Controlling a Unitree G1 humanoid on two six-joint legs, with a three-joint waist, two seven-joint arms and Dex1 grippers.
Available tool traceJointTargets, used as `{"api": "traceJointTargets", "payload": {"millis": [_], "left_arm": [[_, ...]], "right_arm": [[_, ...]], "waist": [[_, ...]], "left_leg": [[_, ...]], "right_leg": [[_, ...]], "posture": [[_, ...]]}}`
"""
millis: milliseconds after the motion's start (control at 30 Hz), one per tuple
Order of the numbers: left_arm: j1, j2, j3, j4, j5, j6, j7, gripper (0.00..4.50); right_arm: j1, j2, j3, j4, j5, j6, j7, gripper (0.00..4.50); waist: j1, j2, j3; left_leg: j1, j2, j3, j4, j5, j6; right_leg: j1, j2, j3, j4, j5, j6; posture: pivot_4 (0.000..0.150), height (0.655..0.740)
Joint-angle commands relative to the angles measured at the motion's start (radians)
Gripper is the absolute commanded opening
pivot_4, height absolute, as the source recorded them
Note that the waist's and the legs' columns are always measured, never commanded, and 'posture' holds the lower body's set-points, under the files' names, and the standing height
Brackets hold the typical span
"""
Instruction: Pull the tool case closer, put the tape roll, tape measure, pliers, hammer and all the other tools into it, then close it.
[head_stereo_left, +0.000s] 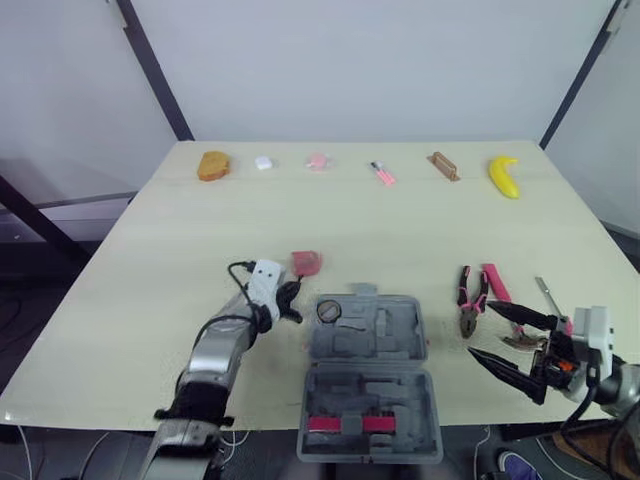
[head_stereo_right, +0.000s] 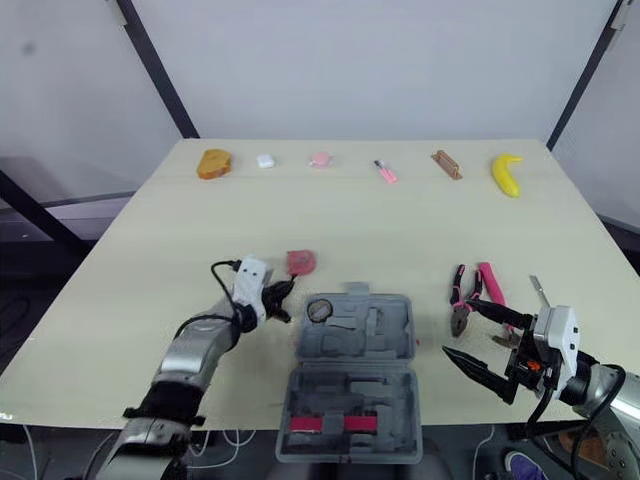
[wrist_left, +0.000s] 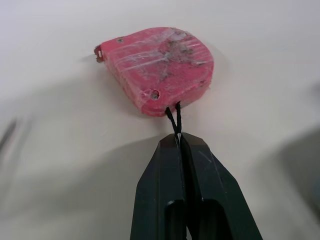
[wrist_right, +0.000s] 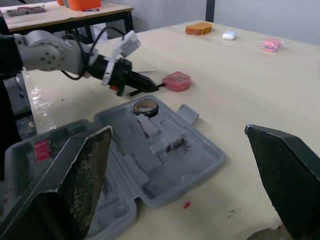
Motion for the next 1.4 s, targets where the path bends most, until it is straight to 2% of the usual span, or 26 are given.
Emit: {"api": "traceJointTargets", "payload": {"millis": [33,200,500,733,1100,1200,1267,1300,1333,1367,1400], "left_arm": [[0.098,0.037,0.028,-0.132,-0.057,0.048,-0.057,0.09],[0.285,0.138,0.085,-0.337,-0.102,0.114,-0.102,0.09],[0.537,0.193,0.143,-0.614,-0.169,0.213,-0.098,0.09],[0.680,0.173,0.163,-0.749,-0.186,0.249,-0.053,0.09],[0.754,0.172,0.175,-0.798,-0.213,0.254,-0.052,0.09],[0.758,0.225,0.220,-0.781,-0.279,0.240,-0.163,0.86],[0.751,0.258,0.246,-0.758,-0.311,0.232,-0.221,1.74],[0.748,0.268,0.256,-0.749,-0.322,0.230,-0.234,1.88],[0.745,0.289,0.268,-0.735,-0.331,0.223,-0.262,2.51],[0.746,0.312,0.277,-0.724,-0.338,0.211,-0.298,2.77],[0.747,0.328,0.282,-0.716,-0.343,0.201,-0.324,3.22]], "right_arm": [[0.003,-0.012,-0.023,-0.014,0.015,-0.022,0.020,4.50],[0.021,-0.025,-0.017,-0.014,0.019,-0.032,0.066,4.50],[0.026,-0.047,0.025,-0.032,0.032,-0.048,0.160,4.50],[-0.015,-0.050,0.061,-0.018,0.019,-0.058,0.175,4.50],[-0.069,-0.054,0.071,0.051,0.010,-0.080,0.214,4.50],[-0.076,-0.050,0.076,0.062,0.004,-0.084,0.217,4.50],[-0.079,-0.045,0.082,0.066,-0.001,-0.086,0.216,4.50],[-0.079,-0.044,0.084,0.066,-0.003,-0.087,0.216,4.50],[-0.080,-0.042,0.087,0.067,-0.006,-0.089,0.215,4.50],[-0.081,-0.042,0.088,0.068,-0.007,-0.090,0.215,4.50],[-0.082,-0.042,0.088,0.069,-0.007,-0.091,0.214,4.50]], "waist": [[-0.004,0.000,0.000],[-0.009,0.000,0.000],[0.007,0.000,0.001],[0.009,0.000,0.001],[0.021,0.000,0.001],[0.021,-0.001,0.001],[0.020,0.000,0.001],[0.020,0.000,0.002],[0.020,0.000,0.002],[0.020,0.000,0.002],[0.020,0.000,0.002]], "left_leg": [[0.000,0.000,0.000,0.000,0.000,0.000],[0.000,0.001,0.000,-0.001,0.000,0.000],[0.000,0.001,0.000,-0.002,0.000,0.000],[-0.001,0.002,0.000,-0.002,0.000,0.000],[-0.001,0.002,0.000,-0.002,0.000,0.000],[-0.001,0.002,0.000,-0.002,0.000,0.000],[-0.001,0.002,0.000,-0.002,0.000,0.000],[-0.001,0.002,0.000,-0.002,0.000,0.000],[-0.001,0.002,0.001,-0.002,0.000,0.000],[-0.001,0.002,0.001,-0.002,0.000,0.000],[-0.001,0.002,0.001,-0.002,0.000,0.000]], "right_leg": [[0.000,-0.001,0.000,0.000,0.000,0.000],[0.000,-0.004,0.001,0.000,0.000,0.000],[0.000,-0.006,0.003,-0.003,0.000,-0.001],[0.000,-0.006,0.003,-0.004,0.000,-0.001],[0.000,-0.006,0.002,-0.006,-0.001,-0.002],[0.000,-0.006,0.002,-0.006,-0.001,-0.003],[0.000,-0.005,0.001,-0.006,-0.002,-0.003],[0.000,-0.005,0.001,-0.006,-0.002,-0.004],[0.000,-0.005,0.002,-0.006,-0.002,-0.004],[0.000,-0.005,0.002,-0.006,-0.002,-0.004],[0.000,-0.005,0.002,-0.006,-0.002,-0.004]], "posture": [[0.150,0.7400],[0.150,0.7400],[0.150,0.7400],[0.150,0.7400],[0.150,0.7400],[0.150,0.7400],[0.150,0.7400],[0.150,0.7400],[0.150,0.7400],[0.150,0.7400],[0.150,0.7400]]}}
